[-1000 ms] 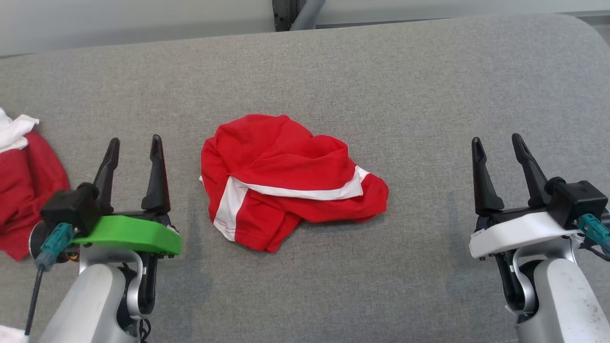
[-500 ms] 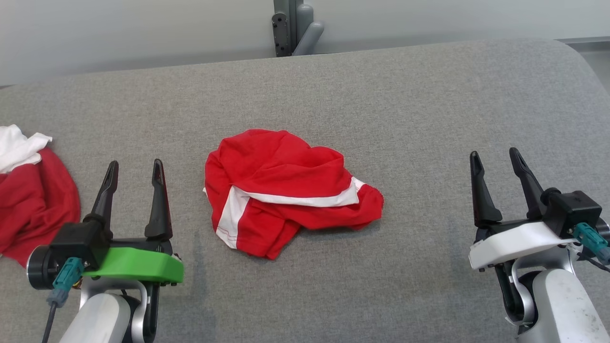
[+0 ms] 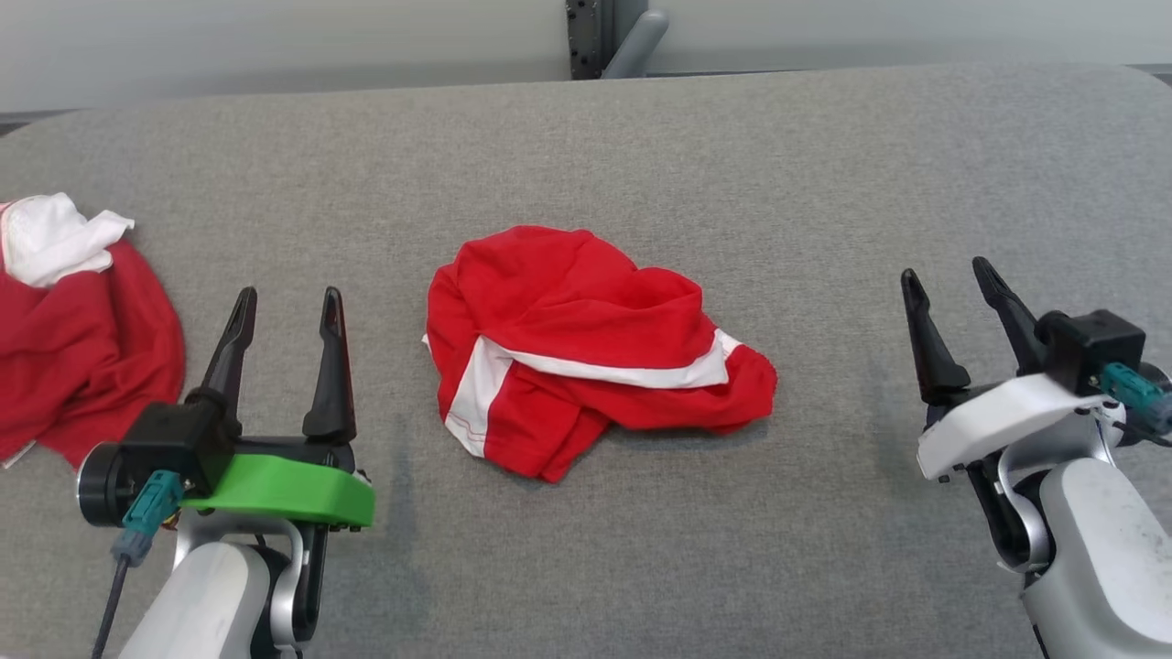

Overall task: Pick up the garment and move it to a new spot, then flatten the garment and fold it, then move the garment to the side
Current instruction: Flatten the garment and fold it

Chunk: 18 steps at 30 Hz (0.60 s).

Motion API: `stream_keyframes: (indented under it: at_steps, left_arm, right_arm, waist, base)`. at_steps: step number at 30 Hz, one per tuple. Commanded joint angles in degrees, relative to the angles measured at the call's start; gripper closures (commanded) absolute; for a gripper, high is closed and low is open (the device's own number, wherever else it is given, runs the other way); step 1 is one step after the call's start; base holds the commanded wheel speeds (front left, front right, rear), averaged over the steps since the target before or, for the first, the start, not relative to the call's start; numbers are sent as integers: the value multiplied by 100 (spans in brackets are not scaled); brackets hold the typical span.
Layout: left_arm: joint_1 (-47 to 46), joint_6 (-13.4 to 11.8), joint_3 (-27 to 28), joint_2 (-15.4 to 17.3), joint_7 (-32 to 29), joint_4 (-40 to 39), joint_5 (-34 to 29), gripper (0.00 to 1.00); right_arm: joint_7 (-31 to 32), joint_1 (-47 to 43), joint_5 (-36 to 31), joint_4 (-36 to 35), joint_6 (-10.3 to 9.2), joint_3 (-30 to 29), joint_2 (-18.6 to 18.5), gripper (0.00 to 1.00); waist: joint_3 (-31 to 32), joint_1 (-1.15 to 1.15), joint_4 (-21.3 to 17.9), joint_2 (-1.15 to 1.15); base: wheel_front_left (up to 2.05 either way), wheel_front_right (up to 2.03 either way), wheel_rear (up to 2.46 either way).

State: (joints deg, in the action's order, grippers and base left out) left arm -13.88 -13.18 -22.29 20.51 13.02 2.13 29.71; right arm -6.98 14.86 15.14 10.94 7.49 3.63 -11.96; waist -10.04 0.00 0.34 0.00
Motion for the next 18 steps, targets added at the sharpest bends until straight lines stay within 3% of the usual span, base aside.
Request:
stream_keyframes:
  at_steps: [1, 8, 18]
  left_arm:
    - [-127, 42, -10, -36, 35, 18, -1, 0]
    - [-359, 135, -121, -225, 111, 196, -70, 0]
    - [-506, 287, -151, -426, 174, 460, -129, 0]
  right_arm:
    - [13, 175, 91, 158, 0, 147, -120, 0]
    - [328, 811, 742, 882, -1, 1466, -677, 0]
    - [765, 1350, 1773, 1524, 1, 3160, -1156, 0]
  waist:
    - [-277, 0, 306, 0]
    - [-664, 0, 798, 0]
    - [-882, 0, 1056, 0]
  base:
    - [0, 0, 0]
    - [0, 0, 0]
    - [0, 0, 0]
